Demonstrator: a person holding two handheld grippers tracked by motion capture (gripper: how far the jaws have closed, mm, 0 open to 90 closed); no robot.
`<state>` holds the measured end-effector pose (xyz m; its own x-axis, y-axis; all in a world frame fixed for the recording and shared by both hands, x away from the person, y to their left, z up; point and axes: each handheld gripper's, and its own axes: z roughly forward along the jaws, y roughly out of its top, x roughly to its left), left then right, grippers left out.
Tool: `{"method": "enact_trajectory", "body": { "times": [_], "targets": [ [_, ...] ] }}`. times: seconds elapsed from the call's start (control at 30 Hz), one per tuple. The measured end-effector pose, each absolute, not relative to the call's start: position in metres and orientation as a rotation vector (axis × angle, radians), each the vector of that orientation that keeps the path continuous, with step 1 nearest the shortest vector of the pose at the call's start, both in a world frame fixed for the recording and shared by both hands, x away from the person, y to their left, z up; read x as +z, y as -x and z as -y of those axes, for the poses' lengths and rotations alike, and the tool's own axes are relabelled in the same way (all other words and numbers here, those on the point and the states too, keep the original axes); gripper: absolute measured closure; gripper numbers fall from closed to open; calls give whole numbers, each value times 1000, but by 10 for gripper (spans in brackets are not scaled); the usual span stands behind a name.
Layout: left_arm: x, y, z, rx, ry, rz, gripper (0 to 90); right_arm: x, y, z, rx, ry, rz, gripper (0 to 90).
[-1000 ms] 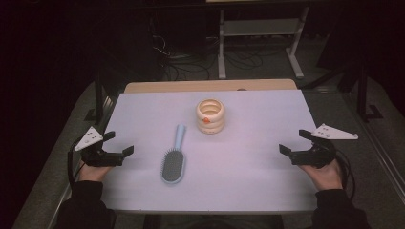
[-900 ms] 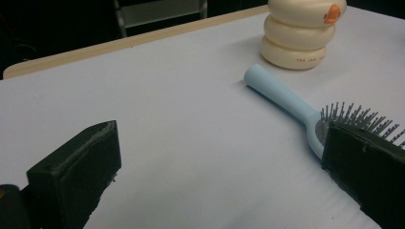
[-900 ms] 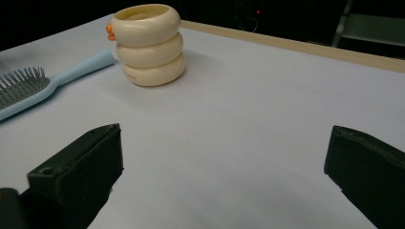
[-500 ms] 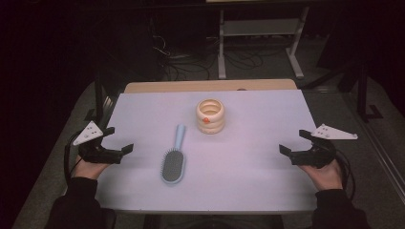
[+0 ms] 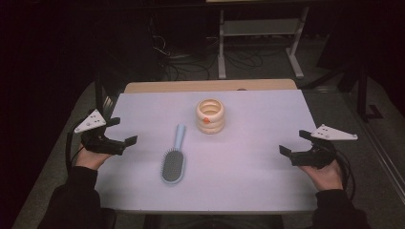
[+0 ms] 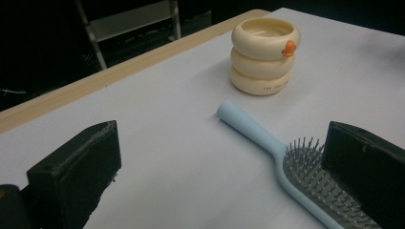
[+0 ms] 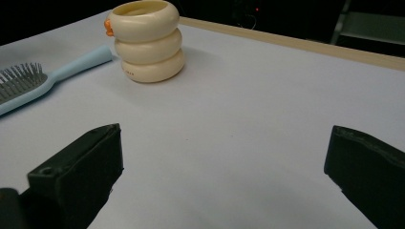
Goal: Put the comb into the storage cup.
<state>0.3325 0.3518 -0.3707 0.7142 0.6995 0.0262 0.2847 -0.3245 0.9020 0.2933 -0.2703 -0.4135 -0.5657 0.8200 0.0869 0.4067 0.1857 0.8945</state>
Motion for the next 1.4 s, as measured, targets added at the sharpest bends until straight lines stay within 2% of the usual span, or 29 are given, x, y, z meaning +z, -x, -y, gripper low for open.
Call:
{"method": "enact_trajectory", "body": {
  "times": [0.73, 1.4],
  "targets": [
    [-349, -365, -333, 511, -2013, -721, 0, -415, -293, 269, 1334, -1147, -2077, 0],
    [-347, -390, -303, 488, -2083, -695, 0, -417, -294, 266, 1332, -1144, -2107, 0]
  ]
}}
